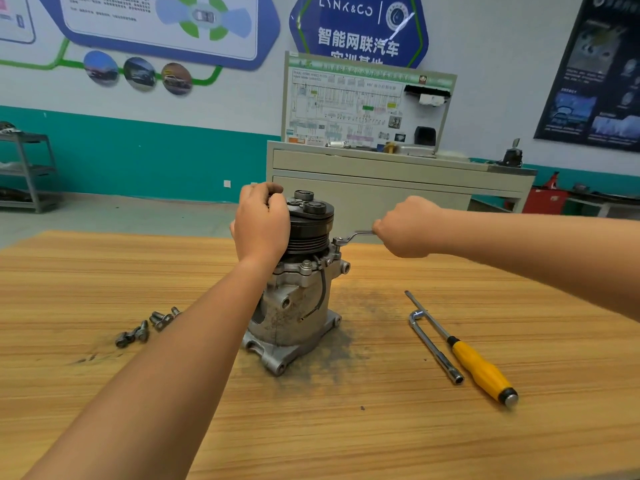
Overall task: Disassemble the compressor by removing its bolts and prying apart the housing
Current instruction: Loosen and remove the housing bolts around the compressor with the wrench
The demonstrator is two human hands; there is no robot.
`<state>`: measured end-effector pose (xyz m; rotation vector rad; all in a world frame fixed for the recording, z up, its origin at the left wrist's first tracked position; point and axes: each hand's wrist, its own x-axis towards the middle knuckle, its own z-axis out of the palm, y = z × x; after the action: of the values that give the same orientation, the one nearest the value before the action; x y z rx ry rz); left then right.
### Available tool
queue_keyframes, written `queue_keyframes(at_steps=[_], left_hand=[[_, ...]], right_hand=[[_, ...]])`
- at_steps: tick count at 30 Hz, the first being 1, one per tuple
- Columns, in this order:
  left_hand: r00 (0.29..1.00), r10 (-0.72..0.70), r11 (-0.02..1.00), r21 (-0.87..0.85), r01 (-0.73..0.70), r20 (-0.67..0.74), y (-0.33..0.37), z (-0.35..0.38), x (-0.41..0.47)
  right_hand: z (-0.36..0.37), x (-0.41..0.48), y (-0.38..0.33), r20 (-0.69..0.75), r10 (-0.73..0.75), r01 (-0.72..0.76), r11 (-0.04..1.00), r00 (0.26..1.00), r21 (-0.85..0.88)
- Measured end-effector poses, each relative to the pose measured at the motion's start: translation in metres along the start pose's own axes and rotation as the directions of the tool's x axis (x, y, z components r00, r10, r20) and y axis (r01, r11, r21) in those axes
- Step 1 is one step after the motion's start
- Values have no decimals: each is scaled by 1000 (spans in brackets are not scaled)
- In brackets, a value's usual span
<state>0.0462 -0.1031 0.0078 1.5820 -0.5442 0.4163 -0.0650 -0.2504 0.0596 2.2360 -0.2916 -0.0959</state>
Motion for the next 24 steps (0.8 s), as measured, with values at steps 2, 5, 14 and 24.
queue_keyframes(at_steps=[2,5,14,24], left_hand=[[1000,4,1000,-10,-4,-9,-2,0,0],[1000,6,1000,-31,-7,-21,-2,0,0],[999,23,999,-29,-24,-28,-1,-1,-3],[1000,5,1000,-5,-5,-3,1,-2,-5]], right_hand=[[7,17,-3,-67,16,-11,997,998,74],[21,42,-9,-265,16,14,994,964,111],[33,27,-18,-327,266,-95,885,907,455],[-7,-46,-34,-66,310,-179,696,948,696]])
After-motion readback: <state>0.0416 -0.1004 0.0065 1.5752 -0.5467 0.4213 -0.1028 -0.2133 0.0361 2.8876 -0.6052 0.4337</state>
